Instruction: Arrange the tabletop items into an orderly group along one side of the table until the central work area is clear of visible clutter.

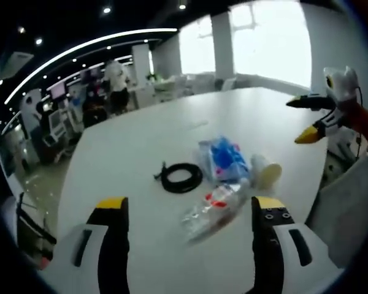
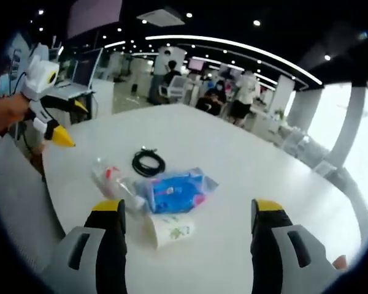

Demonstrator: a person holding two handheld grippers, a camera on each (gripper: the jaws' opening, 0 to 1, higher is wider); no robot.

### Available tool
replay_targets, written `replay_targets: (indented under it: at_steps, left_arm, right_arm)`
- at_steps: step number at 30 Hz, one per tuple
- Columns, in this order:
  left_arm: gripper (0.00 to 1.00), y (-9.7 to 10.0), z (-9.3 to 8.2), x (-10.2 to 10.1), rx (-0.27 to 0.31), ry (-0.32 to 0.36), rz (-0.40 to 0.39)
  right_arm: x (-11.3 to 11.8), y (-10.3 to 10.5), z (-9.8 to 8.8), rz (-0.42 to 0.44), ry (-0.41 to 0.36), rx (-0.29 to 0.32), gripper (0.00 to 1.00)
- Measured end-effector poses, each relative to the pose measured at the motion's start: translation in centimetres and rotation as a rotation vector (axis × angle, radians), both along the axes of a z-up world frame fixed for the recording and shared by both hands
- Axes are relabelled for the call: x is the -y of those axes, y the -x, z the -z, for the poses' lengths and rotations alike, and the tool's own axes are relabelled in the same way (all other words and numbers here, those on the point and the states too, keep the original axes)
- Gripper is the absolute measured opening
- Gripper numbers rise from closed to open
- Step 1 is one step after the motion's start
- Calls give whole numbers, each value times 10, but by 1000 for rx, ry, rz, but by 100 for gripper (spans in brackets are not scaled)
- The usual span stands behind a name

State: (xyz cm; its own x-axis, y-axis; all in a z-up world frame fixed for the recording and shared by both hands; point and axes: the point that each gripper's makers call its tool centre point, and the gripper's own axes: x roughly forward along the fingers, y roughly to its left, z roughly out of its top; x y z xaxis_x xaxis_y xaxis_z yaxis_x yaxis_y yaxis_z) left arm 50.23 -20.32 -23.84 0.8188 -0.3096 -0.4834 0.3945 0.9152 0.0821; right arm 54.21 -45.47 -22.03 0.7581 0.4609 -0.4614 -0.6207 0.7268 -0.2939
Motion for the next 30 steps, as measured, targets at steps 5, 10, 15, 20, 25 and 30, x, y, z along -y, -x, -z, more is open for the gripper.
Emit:
replay_targets:
  at_steps: [5, 10, 15, 20, 25, 30]
  left_arm:
    - [78, -16, -9, -5, 22, -5, -10]
    - [78, -29, -12, -7, 27, -4, -19]
    - [77, -47, -8, -5, 15, -6, -20]
    - [74, -63, 3, -3, -17, 5, -25]
    - [73, -76, 14, -2, -42, 14, -34]
    - [73, -86, 25, -3, -62, 13, -43]
  right_arm:
    - [-14, -18, -16, -33, 9, 32, 81]
    - [-29, -31, -22, -65, 12, 47, 77]
    - [-49, -45, -25, -102, 2, 47, 73]
    - [-63, -60, -22, -116, -2, 42, 71]
    - [-73, -72, -15, -128, 1, 26, 70]
    - [-79, -81, -4, -132, 6, 2, 68]
